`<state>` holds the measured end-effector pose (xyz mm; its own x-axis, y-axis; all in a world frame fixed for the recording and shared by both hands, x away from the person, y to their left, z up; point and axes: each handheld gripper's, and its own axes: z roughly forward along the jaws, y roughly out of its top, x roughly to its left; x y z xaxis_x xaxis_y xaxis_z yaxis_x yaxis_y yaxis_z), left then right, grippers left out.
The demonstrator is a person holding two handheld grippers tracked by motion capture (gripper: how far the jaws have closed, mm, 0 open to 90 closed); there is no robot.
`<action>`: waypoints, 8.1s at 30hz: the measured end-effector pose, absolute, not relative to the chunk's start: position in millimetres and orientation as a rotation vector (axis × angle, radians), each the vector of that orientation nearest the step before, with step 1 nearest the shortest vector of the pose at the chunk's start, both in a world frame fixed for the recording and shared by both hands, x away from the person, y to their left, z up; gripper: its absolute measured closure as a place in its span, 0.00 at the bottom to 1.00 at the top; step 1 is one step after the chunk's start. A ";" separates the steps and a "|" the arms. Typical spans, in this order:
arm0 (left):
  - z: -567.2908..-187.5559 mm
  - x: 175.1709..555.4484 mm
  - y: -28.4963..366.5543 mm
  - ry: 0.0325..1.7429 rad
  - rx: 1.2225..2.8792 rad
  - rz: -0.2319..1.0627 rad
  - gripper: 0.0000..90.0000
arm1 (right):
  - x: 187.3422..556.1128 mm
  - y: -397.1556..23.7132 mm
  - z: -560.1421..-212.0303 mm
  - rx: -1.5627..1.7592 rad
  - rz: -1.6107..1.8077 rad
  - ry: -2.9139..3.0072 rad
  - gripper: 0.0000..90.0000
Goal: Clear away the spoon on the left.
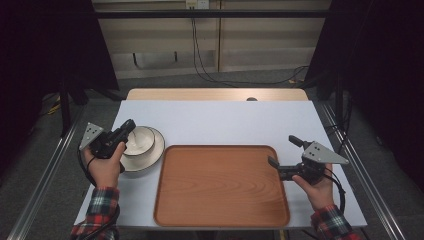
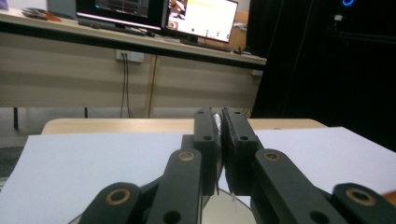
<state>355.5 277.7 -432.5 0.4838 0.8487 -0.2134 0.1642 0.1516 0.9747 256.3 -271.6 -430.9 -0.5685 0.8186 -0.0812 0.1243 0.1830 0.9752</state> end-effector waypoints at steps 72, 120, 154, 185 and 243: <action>-390.5 344.1 217.2 0.797 1.447 0.308 0.95 | 256.6 -273.5 -432.5 0.933 1.453 1.852 0.00; -419.5 319.4 180.8 0.722 1.608 0.105 0.95 | 256.2 -272.5 -432.9 0.915 1.446 1.867 0.00; -424.9 296.2 157.4 0.629 1.664 -0.023 0.95 | 255.8 -271.9 -432.6 0.911 1.445 1.867 0.00; -437.0 295.4 156.2 0.628 1.669 -0.066 0.94 | 256.1 -271.6 -433.0 0.908 1.439 1.870 0.00; -467.2 327.1 161.2 0.660 1.806 0.126 0.67 | 255.6 -271.1 -434.1 0.900 1.434 1.890 0.00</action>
